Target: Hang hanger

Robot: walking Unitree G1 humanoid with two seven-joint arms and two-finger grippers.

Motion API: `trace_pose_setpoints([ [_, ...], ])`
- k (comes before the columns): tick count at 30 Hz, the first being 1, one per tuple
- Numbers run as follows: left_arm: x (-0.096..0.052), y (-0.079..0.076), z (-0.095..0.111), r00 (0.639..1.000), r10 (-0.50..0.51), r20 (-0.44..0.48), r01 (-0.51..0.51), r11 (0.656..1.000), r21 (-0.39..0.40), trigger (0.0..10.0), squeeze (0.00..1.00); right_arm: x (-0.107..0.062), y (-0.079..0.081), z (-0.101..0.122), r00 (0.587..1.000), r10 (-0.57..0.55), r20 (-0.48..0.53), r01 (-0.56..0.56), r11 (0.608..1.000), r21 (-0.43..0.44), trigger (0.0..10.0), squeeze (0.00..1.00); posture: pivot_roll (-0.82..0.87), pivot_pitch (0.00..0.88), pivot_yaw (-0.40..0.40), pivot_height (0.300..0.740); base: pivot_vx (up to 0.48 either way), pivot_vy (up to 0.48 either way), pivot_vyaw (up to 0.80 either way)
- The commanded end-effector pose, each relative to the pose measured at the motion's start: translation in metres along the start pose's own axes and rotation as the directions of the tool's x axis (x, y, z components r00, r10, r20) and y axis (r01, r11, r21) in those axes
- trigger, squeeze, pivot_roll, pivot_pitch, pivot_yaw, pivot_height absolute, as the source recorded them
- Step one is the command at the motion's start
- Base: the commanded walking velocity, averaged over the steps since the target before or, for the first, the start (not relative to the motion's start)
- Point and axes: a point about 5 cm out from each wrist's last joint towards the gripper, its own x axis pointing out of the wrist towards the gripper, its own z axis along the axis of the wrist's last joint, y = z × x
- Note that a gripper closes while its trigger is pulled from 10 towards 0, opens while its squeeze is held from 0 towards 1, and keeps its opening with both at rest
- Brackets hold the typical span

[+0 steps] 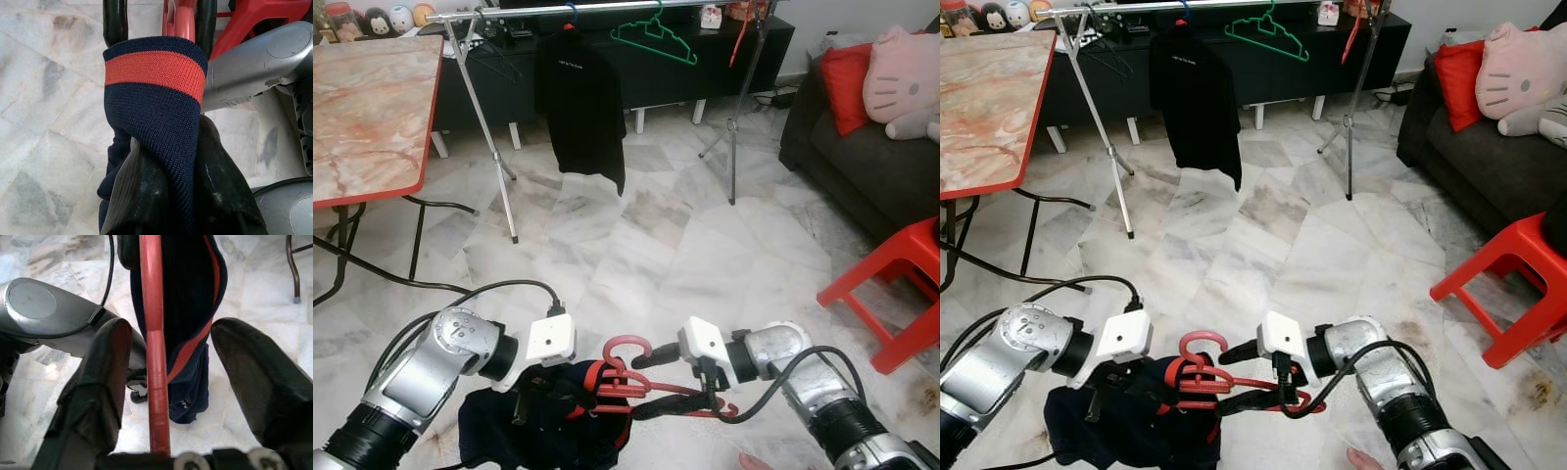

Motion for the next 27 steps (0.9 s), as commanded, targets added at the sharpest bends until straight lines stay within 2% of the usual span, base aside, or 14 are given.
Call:
trace_pose_setpoints([
  [1, -0.0027, 0.0046, 0.0058, 1.0, 0.014, 0.002, -0.014, 0.999, 0.032, 10.0, 0.0, -0.0021, -0.0022, 0.0014, 1.0, -0.008, -0.015, 0.007, 1.0, -0.019, 0.0, 0.0, 0.0, 0.085, -0.044, 0.74, 0.0, 0.0, 0.0],
  [27, -0.0027, 0.0088, 0.0066, 1.0, 0.027, -0.003, -0.027, 0.999, 0.045, 10.0, 0.0, 0.0002, -0.0061, -0.0028, 0.998, -0.052, -0.024, 0.051, 0.998, -0.03, 0.0, 0.0, 0.0, 0.094, -0.042, 0.74, 0.0, 0.0, 0.0],
])
